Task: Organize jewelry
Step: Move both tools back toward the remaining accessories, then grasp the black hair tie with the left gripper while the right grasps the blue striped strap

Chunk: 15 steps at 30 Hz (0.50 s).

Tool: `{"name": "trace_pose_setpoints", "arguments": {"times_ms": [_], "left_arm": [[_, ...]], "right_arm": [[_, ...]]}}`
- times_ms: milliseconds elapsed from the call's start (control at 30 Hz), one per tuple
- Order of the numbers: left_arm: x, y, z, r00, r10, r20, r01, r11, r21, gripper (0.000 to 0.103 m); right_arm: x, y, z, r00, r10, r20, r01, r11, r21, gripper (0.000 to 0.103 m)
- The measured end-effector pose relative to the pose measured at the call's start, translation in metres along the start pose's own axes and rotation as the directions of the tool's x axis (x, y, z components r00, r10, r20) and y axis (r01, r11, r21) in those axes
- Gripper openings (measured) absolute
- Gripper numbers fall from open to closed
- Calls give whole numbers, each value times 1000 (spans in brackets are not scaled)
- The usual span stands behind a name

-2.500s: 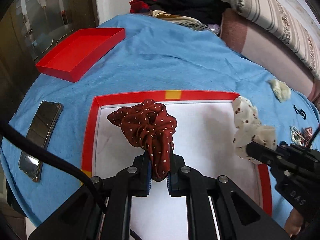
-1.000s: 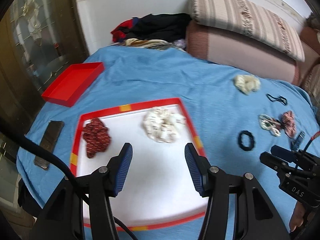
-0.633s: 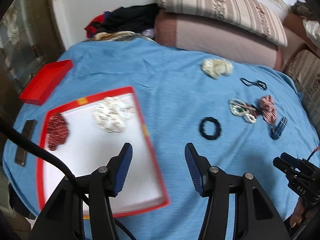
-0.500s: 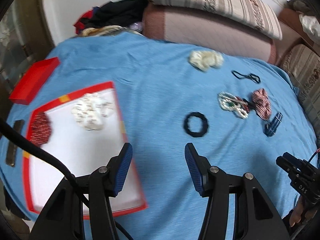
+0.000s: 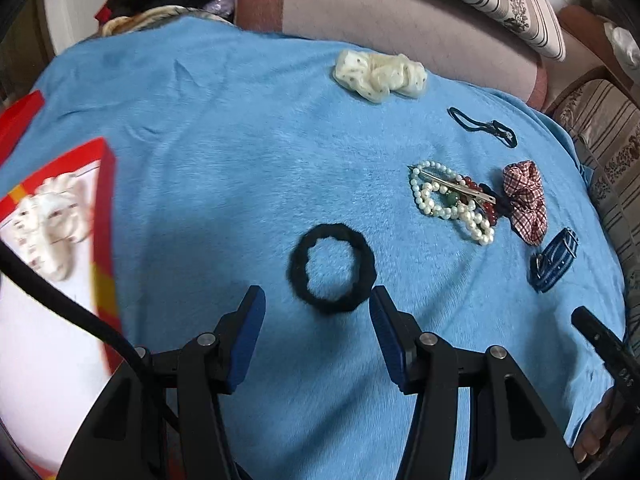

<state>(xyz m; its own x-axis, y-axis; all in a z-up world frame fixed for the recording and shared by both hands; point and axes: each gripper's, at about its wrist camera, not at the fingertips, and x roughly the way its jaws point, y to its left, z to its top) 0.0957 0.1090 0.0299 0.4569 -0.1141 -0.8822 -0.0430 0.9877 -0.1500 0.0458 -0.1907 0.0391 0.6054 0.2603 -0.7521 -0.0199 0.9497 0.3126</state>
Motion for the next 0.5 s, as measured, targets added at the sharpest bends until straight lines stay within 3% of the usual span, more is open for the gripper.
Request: {"name": "trace_pose_setpoints", "arguments": {"times_ms": [300,367,433,500], "left_arm": [[27,-11,14,1000,-21,-3,21,999,33,51],[28,-14,15,1000,-16,-3,16,999,46,40],[29,-19,14,1000,-5,-3,5,998,70,19],[28,-22,14,999,-38,-18,39,997,70,11]], "right_arm": [[33,16,23,1000,-13,1,13,1000,-26,48],[40,16,25,1000,-25,-8,24,999,-30,48],[43,16,26,999,-47,-5,46,998,-37,40],[44,16,27,999,-51,-11,50,998,-43,16]]}}
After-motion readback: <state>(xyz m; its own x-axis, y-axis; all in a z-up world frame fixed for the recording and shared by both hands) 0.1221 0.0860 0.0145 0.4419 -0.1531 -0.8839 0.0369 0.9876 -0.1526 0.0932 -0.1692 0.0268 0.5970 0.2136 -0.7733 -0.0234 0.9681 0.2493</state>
